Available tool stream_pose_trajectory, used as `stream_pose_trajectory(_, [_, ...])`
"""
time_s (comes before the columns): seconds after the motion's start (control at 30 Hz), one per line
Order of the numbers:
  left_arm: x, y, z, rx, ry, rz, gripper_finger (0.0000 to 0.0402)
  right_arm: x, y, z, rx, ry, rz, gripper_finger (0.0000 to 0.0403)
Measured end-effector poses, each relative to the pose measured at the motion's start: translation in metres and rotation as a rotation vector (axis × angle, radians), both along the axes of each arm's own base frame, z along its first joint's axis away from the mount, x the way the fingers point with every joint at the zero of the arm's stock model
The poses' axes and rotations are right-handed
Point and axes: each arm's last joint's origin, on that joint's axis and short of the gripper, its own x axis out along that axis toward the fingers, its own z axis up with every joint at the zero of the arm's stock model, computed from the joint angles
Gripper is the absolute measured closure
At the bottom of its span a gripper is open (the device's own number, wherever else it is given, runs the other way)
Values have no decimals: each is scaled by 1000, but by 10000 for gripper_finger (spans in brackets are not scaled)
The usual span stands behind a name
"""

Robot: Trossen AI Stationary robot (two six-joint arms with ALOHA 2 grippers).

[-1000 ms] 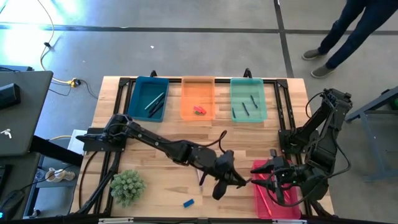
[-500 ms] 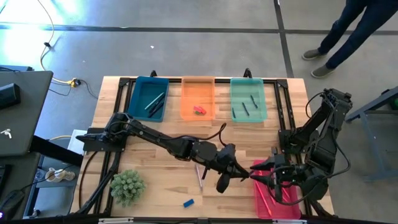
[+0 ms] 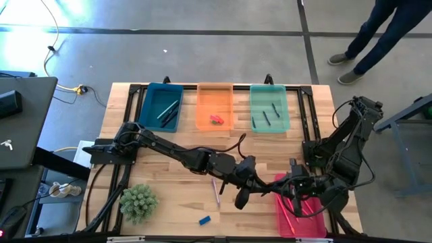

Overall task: Sort crayons/erasers/pens/pencils in bins
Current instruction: Put the blue crayon into the green bin

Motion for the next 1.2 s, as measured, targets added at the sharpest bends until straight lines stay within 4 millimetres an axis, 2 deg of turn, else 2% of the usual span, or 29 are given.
stream_pose_trajectory(0.13, [0,0,0,3,0,-1,398,0,0,0,0,1,1,396])
stream_pose_trajectory(0.4, [0,0,0,-4,2,1,385,0,0,0,7,3,-3,388])
stream_pose_trajectory(0.63, [0,1,-3,22,21,7,325,0,0,-1,17,13,0,390])
stream_pose_trajectory(0.8, [-2,8,-7,43,101,10,272,-1,-1,-3,20,26,-10,390])
stream_pose_trajectory(0.97, [-12,18,-5,130,220,17,250,-2,-3,-6,34,57,-32,391])
stream_pose_trajectory(1.2, [-39,26,14,274,352,44,248,-1,-12,-13,34,109,-94,391])
